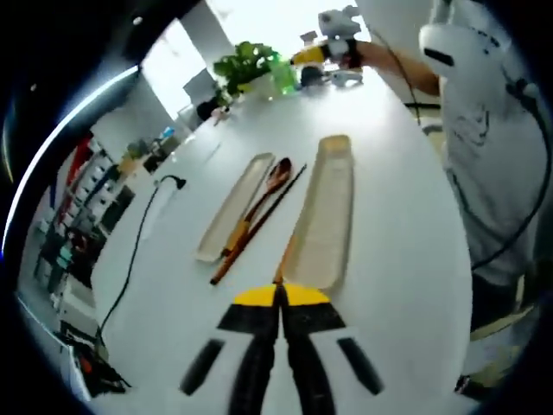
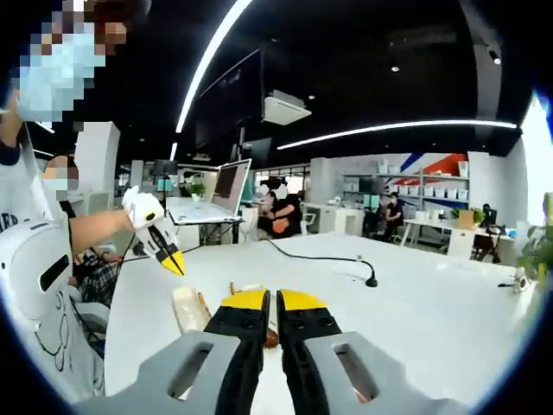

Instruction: Arrange the utensils inside the cutlery case until each visible utensil rests in its matching compartment.

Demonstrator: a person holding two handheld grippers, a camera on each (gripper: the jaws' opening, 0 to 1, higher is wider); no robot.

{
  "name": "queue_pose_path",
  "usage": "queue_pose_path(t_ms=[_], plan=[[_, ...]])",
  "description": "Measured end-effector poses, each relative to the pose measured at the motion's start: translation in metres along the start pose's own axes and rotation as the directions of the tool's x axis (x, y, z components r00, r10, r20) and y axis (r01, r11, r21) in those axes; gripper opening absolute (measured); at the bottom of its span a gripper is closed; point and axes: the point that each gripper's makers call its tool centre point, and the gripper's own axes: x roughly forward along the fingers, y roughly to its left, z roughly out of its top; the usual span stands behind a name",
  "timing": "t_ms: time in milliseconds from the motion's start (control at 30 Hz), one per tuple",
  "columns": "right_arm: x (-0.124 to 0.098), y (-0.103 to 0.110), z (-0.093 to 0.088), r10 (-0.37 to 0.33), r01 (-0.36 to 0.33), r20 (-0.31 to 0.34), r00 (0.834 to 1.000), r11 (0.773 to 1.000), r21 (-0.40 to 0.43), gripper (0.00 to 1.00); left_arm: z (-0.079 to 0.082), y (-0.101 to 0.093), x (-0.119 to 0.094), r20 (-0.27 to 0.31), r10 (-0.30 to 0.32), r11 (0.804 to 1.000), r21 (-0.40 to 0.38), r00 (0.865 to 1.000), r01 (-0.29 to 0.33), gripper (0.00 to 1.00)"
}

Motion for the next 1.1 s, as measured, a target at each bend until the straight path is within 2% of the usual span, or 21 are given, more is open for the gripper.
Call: queue_pose_path(t_ms=[67,133,267,333,400,467,600,767,867,900,1033,1100], plan=[[0.014,0.010,-0.002,0.060,-0.061,-0.038,0.997,0.998,-0.016,0.01,0.003,-0.003,-0.005,0.049,0.021,0.998,-0.068,0.999,-0.018,0.00],[0.030,0.020,-0.005,0.122,-0.125,-0.091,0.988,0.992,-0.022,0.01,0.008,-0.008,-0.010,0.094,0.050,0.987,-0.158,0.994,-0.035,0.00],[0.057,0.032,-0.011,0.194,-0.209,-0.196,0.961,0.976,-0.057,0.01,0.013,-0.013,-0.018,0.144,0.117,0.970,-0.227,0.983,-0.082,0.00],[0.070,0.038,-0.013,0.235,-0.259,-0.250,0.939,0.964,-0.066,0.01,0.018,-0.017,-0.023,0.188,0.140,0.959,-0.269,0.972,-0.087,0.00],[0.081,0.041,-0.014,0.251,-0.280,-0.285,0.925,0.958,-0.064,0.01,0.025,-0.020,-0.028,0.242,0.170,0.936,-0.343,0.955,-0.080,0.00],[0.090,0.044,-0.016,0.275,-0.311,-0.318,0.907,0.948,-0.066,0.01,0.029,-0.022,-0.035,0.290,0.202,0.920,-0.383,0.936,-0.080,0.00],[0.109,0.047,-0.016,0.284,-0.327,-0.347,0.894,0.942,-0.072,0.02,0.027,-0.023,-0.046,0.322,0.273,0.889,-0.445,0.907,-0.110,0.00],[0.129,0.044,-0.018,0.294,-0.336,-0.374,0.880,0.940,-0.053,0.03,0.019,-0.031,-0.054,0.314,0.308,0.871,-0.473,0.898,-0.134,0.00],[0.139,0.054,-0.026,0.358,-0.386,-0.400,0.844,0.922,0.010,0.05,0.016,-0.034,-0.058,0.325,0.335,0.856,-0.498,0.884,-0.141,0.00],[0.144,0.054,-0.028,0.360,-0.391,-0.405,0.840,0.920,0.007,0.06,0.017,-0.036,-0.059,0.337,0.337,0.851,-0.509,0.879,-0.131,0.00],[0.159,0.060,-0.042,0.379,-0.427,-0.469,0.798,0.904,0.004,0.06,0.013,-0.040,-0.060,0.332,0.358,0.842,-0.519,0.873,-0.149,0.00],[0.166,0.062,-0.045,0.374,-0.435,-0.486,0.790,0.900,-0.014,0.06,0.011,-0.041,-0.061,0.327,0.368,0.838,-0.522,0.870,-0.158,0.00]])
